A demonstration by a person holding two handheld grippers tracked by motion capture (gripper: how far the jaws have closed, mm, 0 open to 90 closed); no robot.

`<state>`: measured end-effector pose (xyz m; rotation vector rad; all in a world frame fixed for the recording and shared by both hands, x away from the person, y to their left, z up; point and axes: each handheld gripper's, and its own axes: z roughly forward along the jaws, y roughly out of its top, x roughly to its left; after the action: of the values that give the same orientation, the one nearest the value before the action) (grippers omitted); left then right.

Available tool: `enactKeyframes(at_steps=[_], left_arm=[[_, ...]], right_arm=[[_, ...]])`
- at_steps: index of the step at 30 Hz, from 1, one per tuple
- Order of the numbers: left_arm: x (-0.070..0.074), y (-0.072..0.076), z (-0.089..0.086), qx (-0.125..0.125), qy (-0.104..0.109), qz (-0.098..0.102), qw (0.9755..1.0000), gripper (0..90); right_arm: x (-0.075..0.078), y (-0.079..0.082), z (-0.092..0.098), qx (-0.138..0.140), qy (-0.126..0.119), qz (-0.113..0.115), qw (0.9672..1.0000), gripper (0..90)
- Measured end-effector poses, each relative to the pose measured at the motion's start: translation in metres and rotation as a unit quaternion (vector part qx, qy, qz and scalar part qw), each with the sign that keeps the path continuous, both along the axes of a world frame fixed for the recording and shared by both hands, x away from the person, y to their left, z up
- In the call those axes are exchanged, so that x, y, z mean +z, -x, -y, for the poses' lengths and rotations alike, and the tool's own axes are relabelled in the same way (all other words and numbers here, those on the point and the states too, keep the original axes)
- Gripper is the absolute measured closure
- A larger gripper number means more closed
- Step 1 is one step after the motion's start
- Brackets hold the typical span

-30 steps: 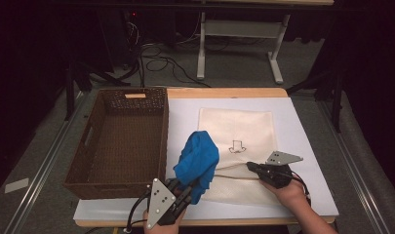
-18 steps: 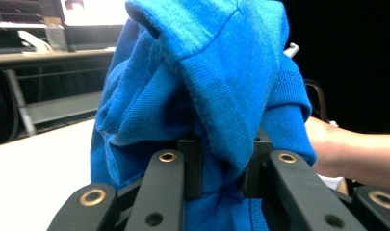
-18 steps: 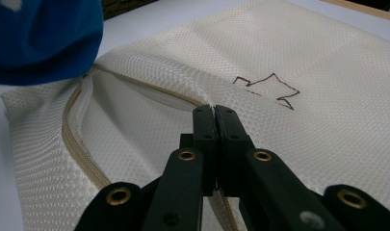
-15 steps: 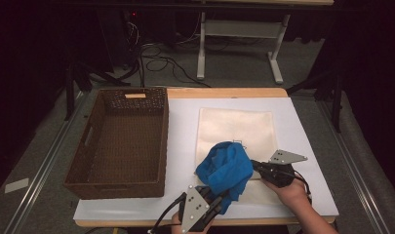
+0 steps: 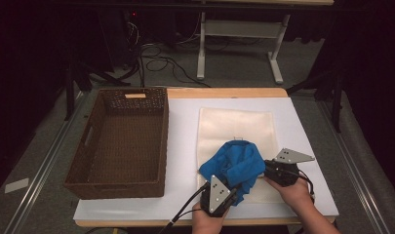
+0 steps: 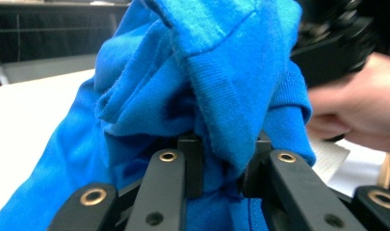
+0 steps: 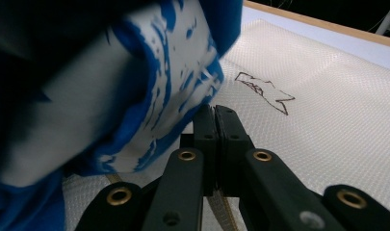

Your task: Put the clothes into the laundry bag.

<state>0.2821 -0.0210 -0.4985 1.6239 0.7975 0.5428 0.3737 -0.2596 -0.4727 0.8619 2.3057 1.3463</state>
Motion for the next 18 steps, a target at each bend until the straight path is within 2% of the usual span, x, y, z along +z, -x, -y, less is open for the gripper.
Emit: enactKeyframes(at_steps=[6, 18], left_arm=[[-0.013, -0.006, -0.005, 0.009, -0.003, -0.043, 0.9990, 75.7], [-0.021, -0.011, -0.002, 0.007, -0.020, -0.072, 0.9972, 74.9]], right_arm=[[0.002, 0.001, 0.000, 0.003, -0.004, 0.007, 1.0000, 89.7], [0.002, 0.002, 0.000, 0.001, -0.003, 0.007, 1.0000, 89.7]])
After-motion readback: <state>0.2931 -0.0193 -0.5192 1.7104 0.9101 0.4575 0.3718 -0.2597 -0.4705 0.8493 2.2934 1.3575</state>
